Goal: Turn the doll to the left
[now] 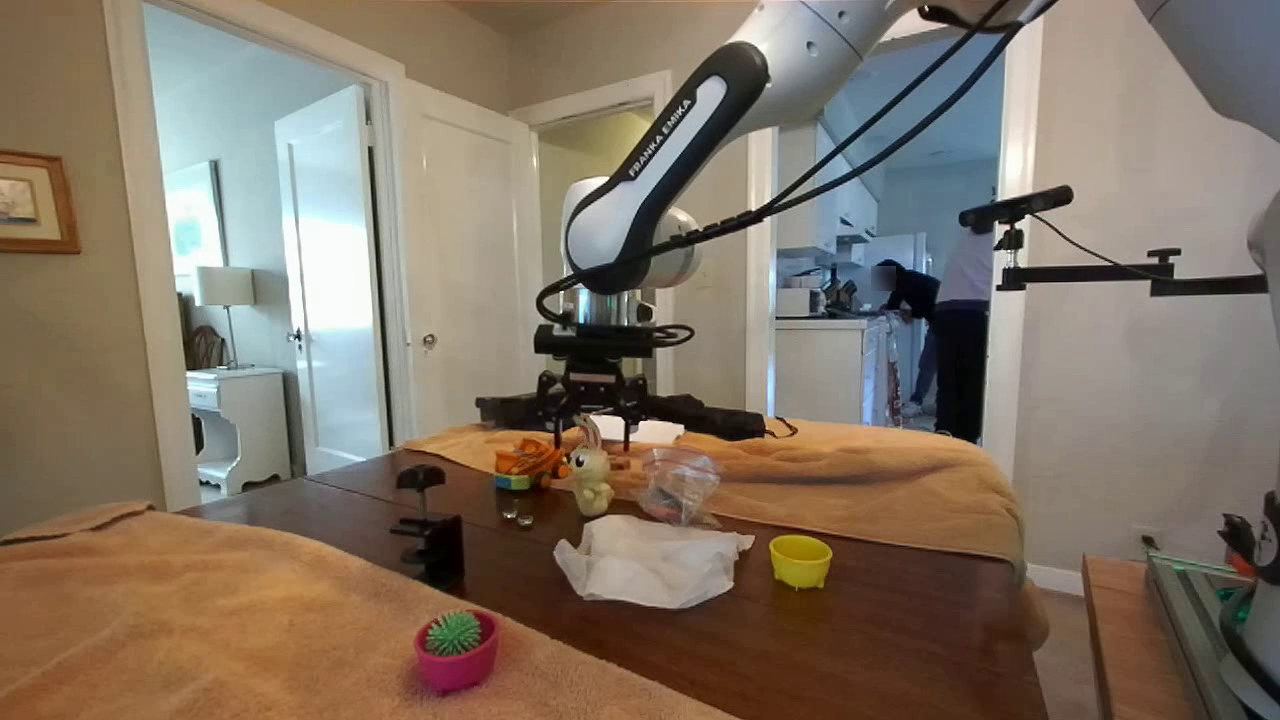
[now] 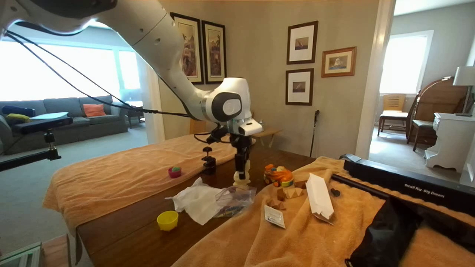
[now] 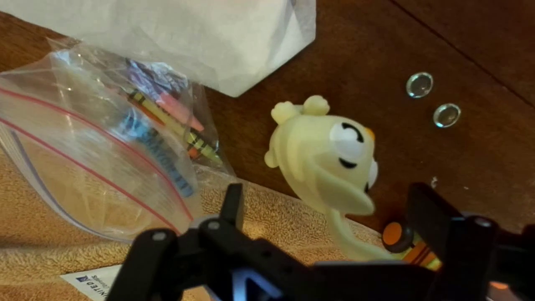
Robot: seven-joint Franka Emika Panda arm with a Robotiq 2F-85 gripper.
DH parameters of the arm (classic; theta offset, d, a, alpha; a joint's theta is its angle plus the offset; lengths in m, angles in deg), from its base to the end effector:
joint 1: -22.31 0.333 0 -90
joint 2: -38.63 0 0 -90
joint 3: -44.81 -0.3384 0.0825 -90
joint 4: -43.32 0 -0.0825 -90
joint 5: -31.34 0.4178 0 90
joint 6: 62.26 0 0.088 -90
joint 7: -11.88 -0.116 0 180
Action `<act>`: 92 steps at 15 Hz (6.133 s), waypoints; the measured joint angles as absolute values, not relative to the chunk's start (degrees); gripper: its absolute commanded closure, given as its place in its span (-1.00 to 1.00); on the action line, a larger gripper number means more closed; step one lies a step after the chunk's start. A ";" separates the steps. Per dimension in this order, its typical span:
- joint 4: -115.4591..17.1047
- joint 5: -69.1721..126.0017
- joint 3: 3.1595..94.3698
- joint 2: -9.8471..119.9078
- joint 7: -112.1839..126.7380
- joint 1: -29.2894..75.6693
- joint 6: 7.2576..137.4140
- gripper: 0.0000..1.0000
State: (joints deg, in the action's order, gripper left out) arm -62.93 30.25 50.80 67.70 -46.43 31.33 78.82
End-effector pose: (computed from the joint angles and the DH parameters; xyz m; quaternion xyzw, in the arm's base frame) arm 0.6872 0.0408 0.2448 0.8911 -0.4498 0.0602 0.0007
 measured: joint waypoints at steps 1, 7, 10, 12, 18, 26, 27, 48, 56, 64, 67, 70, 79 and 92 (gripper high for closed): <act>-62.93 30.25 50.80 67.85 -47.11 31.34 78.82 -1.00; -62.92 30.42 50.76 68.56 -49.98 31.38 78.82 -1.00; -62.92 30.63 50.68 68.72 -50.46 31.38 78.82 -1.00; -62.92 30.80 50.63 68.82 -50.78 31.37 78.82 -1.00; -62.78 31.10 50.51 69.48 -51.29 31.37 78.67 0.12; -61.77 31.16 49.87 69.70 -50.92 31.20 77.70 0.71; -61.52 31.17 49.31 69.74 -50.05 30.98 76.93 0.74; -61.63 31.30 41.22 67.72 14.78 25.45 70.30 0.85; -61.59 31.36 35.81 67.54 37.94 21.79 64.11 0.85; -61.25 29.92 34.84 67.43 53.64 21.06 57.49 0.85; -61.19 26.44 35.30 66.82 55.59 21.59 57.60 0.85; -61.20 23.04 35.82 66.26 56.33 22.34 58.66 0.85; -61.86 21.99 36.57 66.27 56.01 22.95 66.04 0.85; -63.92 24.16 36.27 66.27 55.25 22.76 67.87 0.85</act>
